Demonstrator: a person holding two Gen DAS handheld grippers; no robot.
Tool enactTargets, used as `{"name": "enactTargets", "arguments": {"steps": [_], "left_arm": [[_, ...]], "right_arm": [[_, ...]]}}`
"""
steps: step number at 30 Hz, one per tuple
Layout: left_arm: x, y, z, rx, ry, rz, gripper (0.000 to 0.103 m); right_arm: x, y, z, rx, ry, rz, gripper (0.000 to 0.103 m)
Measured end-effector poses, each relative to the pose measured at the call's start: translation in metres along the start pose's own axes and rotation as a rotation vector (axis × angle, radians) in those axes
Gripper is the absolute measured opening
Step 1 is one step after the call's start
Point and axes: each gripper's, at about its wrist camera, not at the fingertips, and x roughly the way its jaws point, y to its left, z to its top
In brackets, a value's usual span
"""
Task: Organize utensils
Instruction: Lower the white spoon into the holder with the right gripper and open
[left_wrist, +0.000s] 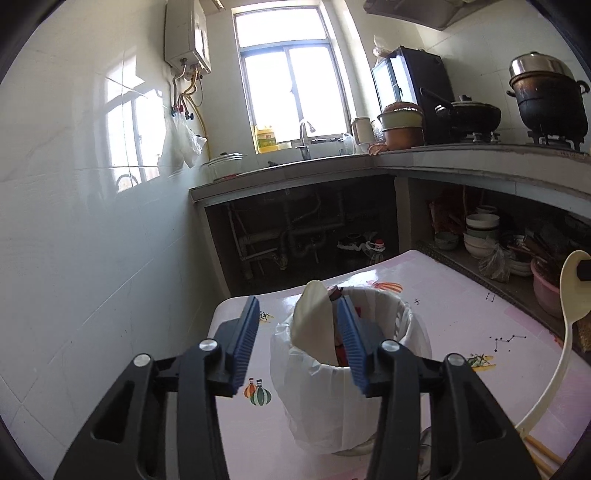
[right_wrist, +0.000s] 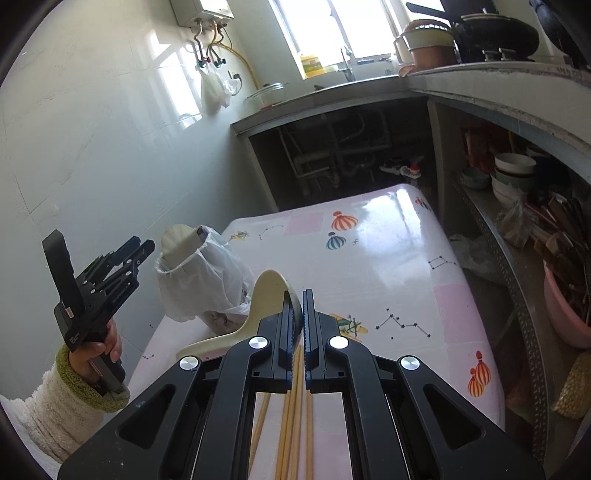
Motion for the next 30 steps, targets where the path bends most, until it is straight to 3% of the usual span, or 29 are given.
{"name": "enactTargets", "arguments": {"steps": [7, 13, 21, 26, 30], "left_arm": [[-0.046, 0.021, -0.006, -0.182, 0.009, -0.053, 0.075], [-0.074, 0.027, -0.045, -0.266, 0.104, -0.065, 0.082], [-0.083, 0.037, -0.095, -0.288, 0.248, 0.007, 0.083], [-0.088, 0.046, -0.103, -0.308, 0.251, 0.032, 0.083], [-0.089, 0.051, -0.103, -0.317, 0.243, 0.039, 0.083]], "right_arm": [[-0.014, 0.024, 0.075, -0.08, -0.163, 0.075, 0.003], [0.046, 0.071, 0.108, -0.293, -0.128, 0.008, 0.003], [0.114, 0.124, 0.098, -0.595, -0.03, -0.099, 0.003], [0.142, 0.153, 0.072, -0.798, 0.027, -0.15, 0.003], [0.167, 0.166, 0.054, -0.891, 0.093, -0.156, 0.003]]}}
